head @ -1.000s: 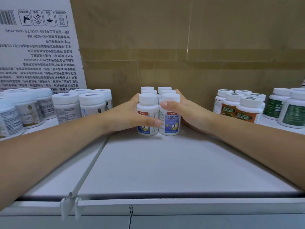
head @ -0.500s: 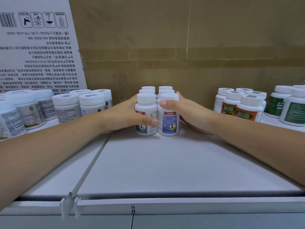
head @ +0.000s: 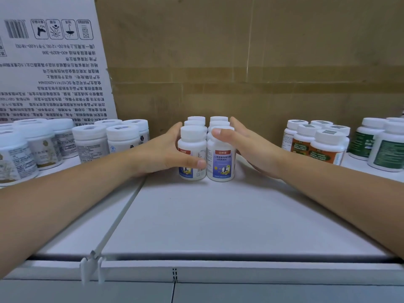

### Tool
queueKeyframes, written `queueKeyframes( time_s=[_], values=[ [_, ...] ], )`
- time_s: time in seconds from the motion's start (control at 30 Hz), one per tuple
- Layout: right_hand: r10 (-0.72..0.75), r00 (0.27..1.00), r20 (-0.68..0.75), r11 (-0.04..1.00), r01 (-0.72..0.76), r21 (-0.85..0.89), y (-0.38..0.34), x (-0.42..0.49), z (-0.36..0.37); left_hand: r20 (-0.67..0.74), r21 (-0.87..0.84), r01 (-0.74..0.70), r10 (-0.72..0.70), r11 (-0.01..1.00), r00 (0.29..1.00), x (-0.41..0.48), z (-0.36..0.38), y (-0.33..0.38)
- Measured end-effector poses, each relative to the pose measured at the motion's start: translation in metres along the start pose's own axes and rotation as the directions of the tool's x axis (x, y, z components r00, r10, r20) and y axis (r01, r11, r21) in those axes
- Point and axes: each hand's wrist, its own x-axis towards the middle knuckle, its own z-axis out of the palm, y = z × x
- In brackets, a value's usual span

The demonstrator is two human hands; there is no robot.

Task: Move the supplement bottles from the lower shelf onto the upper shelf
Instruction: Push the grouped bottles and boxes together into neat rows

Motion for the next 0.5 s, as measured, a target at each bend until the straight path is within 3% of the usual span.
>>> queueKeyframes(
  time_s=[0.2, 0.37, 0.5],
  values=[
    [-0.003, 0.997, -0.077, 1.000, 0.002, -0.013, -0.015, -0.008, -0.004, -0.105, 0.016, 0.097, -0.095, 0.995, 0.990, -0.012, -0.001, 0.017],
    [-0.173, 0.959, -0.226, 0.978, 0.140, -0.154, -0.042, -0.015, -0.008, -0.208, 0.142, 0.053, -0.022, 0.988, 0.978, -0.030, -0.008, 0.054],
    [-0.270, 0.930, -0.250, 0.933, 0.188, -0.308, -0.072, -0.020, -0.002, -0.276, 0.314, 0.062, 0.029, 0.947, 0.961, -0.059, -0.038, 0.075]
  ],
)
